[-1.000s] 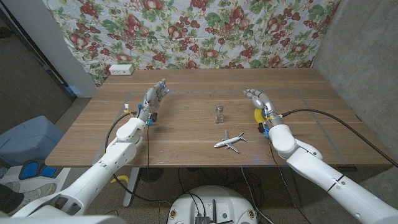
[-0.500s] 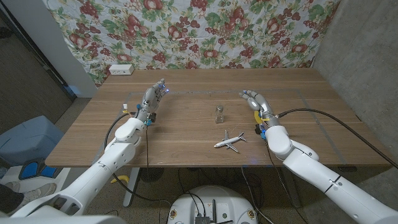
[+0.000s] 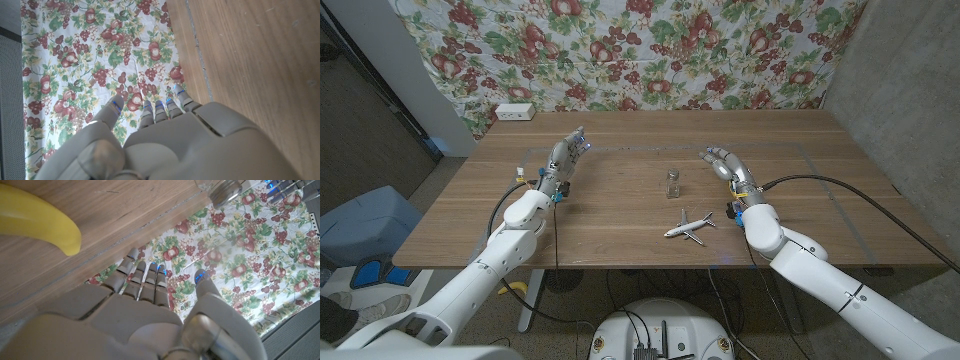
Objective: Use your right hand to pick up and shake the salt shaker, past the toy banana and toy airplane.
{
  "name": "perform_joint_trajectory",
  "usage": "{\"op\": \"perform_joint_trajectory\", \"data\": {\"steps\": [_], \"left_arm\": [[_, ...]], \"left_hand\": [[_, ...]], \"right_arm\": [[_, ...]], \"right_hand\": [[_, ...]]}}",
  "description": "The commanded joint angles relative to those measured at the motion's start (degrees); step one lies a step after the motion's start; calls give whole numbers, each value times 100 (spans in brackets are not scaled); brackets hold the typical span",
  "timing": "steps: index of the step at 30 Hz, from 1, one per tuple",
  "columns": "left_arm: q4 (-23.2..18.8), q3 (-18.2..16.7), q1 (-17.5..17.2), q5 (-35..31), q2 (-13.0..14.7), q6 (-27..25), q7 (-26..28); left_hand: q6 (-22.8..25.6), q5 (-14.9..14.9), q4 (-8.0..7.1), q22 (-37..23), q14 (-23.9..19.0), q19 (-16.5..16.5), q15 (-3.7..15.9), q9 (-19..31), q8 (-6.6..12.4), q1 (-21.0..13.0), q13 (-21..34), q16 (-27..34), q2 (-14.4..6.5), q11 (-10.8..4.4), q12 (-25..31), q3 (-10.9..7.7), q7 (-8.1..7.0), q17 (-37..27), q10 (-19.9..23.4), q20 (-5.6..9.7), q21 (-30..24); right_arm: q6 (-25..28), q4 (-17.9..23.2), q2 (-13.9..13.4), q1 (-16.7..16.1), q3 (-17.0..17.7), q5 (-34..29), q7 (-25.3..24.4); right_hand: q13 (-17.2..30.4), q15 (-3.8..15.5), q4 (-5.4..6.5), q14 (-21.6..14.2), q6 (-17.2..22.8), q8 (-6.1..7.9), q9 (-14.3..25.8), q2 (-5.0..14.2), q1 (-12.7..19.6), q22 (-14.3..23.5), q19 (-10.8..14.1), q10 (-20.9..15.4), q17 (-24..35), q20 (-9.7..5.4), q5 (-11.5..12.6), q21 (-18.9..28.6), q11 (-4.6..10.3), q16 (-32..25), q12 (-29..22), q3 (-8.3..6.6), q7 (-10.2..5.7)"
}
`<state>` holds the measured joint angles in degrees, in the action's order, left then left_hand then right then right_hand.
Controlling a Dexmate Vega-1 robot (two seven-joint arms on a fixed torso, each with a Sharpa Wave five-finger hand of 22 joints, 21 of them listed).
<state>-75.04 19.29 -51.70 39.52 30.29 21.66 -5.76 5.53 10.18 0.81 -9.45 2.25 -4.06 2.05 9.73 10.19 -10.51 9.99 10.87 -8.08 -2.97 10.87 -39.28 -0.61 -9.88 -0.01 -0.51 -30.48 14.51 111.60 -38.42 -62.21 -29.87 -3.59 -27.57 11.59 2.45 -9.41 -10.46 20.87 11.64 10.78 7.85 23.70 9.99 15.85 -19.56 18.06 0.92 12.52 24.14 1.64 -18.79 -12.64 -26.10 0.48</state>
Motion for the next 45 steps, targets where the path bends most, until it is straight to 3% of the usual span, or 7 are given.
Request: {"op": "perform_joint_trajectory", "data": {"steps": [1, 24, 45], "left_arm": [[57, 3, 43, 10, -28, 16, -34], [160, 48, 121, 1, -106, 27, -63], [81, 48, 70, -10, -91, 40, -41]], "left_hand": [[59, 25, 4, -25, -2, 32, 44, 22, 21, -70, 10, -7, -262, -16, 15, -3, -13, -7, 42, -6, 16], [68, 25, 2, -26, -2, 49, 41, 23, 21, -72, 10, -11, -264, -23, 14, -2, -9, -7, 45, -4, 74], [75, 25, 3, -27, -7, 70, 42, 23, 21, -76, 10, -11, -264, -18, 11, -1, -13, -6, 44, -4, 128]], "right_arm": [[288, 83, -7, 61, -161, -212, 41], [818, 234, -8, 148, -455, -705, 36], [1249, 347, 27, 185, -770, -1133, 81]], "right_hand": [[24, 54, -33, -41, -15, -13, 14, -70, 40, 28, 40, -43, -2, 55, 32, -22, 2, -4, 24, 7, -21], [35, 58, -76, -97, -58, -16, 14, -342, 170, 30, 95, -60, -33, 285, -10, -80, 19, 5, 34, 91, -18], [55, 124, -76, -144, 31, 28, 18, -552, 238, 35, 126, -161, -34, 349, -98, -121, 54, -4, -1, 173, -81]]}}
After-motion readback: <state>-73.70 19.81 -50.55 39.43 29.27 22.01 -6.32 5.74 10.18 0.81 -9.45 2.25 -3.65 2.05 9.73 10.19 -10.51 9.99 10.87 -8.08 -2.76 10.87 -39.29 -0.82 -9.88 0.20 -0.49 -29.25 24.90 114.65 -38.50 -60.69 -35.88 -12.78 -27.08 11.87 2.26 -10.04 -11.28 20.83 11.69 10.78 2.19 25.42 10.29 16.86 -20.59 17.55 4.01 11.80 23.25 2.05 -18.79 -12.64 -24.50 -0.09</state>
